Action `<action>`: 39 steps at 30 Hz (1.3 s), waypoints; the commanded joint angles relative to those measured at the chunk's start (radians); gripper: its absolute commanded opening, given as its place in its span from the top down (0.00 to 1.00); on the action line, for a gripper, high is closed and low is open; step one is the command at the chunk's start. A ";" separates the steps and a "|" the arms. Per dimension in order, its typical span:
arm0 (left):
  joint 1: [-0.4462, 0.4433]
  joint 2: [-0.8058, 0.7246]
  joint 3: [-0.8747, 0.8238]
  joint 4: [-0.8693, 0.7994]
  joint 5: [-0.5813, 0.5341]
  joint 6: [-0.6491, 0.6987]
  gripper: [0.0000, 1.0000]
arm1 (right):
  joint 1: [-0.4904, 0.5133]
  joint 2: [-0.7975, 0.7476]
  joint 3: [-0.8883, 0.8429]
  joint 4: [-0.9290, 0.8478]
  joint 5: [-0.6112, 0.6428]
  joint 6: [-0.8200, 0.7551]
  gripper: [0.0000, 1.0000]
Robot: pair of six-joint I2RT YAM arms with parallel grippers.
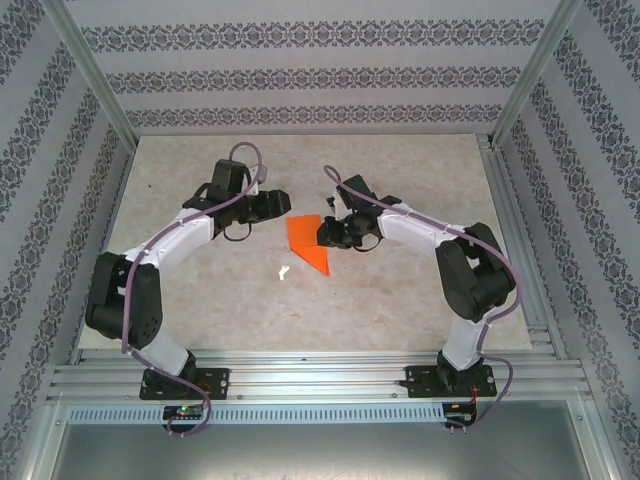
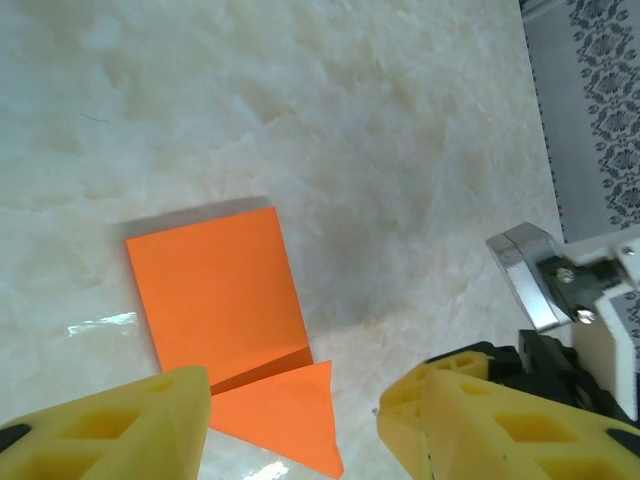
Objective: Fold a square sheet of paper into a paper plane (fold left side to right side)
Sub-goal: Third fold the triangle at the center of the table, then fourth fold the wing at the center of the table.
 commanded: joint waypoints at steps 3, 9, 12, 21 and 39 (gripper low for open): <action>0.034 0.054 -0.106 0.050 0.087 -0.116 0.39 | -0.008 0.118 0.054 0.038 -0.030 -0.022 0.80; 0.033 0.140 -0.124 0.129 0.131 -0.190 0.40 | -0.031 0.157 0.030 0.072 -0.029 -0.013 0.80; 0.032 0.175 -0.120 0.152 0.149 -0.206 0.40 | -0.039 0.163 0.023 0.082 -0.040 -0.015 0.80; 0.002 0.268 -0.094 0.215 0.194 -0.261 0.44 | -0.053 0.161 0.000 0.095 -0.057 -0.016 0.80; -0.034 0.327 -0.051 0.223 0.186 -0.277 0.64 | -0.057 0.164 -0.003 0.086 -0.074 -0.028 0.80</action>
